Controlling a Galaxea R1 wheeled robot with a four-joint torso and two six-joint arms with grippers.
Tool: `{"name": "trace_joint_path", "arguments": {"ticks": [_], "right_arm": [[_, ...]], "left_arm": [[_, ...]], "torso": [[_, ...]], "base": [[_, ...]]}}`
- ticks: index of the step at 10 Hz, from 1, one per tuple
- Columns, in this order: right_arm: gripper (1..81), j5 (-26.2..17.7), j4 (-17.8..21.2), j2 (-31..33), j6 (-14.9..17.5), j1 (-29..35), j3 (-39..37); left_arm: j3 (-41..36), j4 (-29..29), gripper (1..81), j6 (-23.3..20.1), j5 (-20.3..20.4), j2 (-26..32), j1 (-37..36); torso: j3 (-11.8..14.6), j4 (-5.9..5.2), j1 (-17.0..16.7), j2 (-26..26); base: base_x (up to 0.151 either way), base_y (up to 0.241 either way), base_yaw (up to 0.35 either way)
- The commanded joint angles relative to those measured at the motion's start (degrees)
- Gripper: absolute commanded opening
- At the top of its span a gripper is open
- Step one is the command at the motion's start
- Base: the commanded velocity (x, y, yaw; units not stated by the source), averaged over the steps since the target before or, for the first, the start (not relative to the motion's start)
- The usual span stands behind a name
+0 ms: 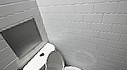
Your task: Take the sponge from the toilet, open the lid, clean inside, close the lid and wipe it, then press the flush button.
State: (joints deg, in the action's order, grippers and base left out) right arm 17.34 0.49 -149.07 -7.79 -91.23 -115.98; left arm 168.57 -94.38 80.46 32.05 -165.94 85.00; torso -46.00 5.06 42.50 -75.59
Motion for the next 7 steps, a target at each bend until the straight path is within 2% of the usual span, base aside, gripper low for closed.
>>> {"name": "trace_joint_path", "arguments": {"ticks": [1,2,3,5,6,7], "right_arm": [[1.0,-3.4,-1.3,1.3,0.1,1.2,0.7],[1.0,-3.4,-1.3,1.3,0.0,1.2,0.7],[1.0,-3.4,-1.3,1.3,-0.1,1.1,0.4],[1.0,-3.4,-1.2,1.1,-0.4,1.1,-0.1],[1.0,-3.4,-1.2,0.9,-0.5,1.1,-0.2],[1.0,-3.4,-1.2,0.8,-0.5,1.1,-0.3]], "left_arm": [[1.7,12.2,81.1,-14.4,-16.9,-5.8,2.4],[1.7,20.5,81.1,-23.0,-22.1,-8.0,3.1],[1.6,29.8,81.1,-32.6,-25.4,-9.6,3.5],[1.4,52.7,81.1,-56.3,-31.9,-12.7,3.3],[1.2,62.5,81.1,-66.6,-32.2,-13.0,3.0],[1.0,70.6,81.1,-74.6,-32.4,-13.2,2.5]], "torso": [[0.0,0.00,0.0,0.0],[0.0,0.00,0.0,0.0],[0.0,0.00,0.0,0.0],[0.0,0.00,0.0,0.0],[0.0,0.00,0.0,0.0],[0.0,0.00,0.0,0.0]], "base": [[0.000,0.000,0.000],[0.000,0.000,0.000],[0.000,0.000,0.000],[0.000,0.000,0.000],[0.000,0.000,0.000],[0.000,0.000,0.000]]}}
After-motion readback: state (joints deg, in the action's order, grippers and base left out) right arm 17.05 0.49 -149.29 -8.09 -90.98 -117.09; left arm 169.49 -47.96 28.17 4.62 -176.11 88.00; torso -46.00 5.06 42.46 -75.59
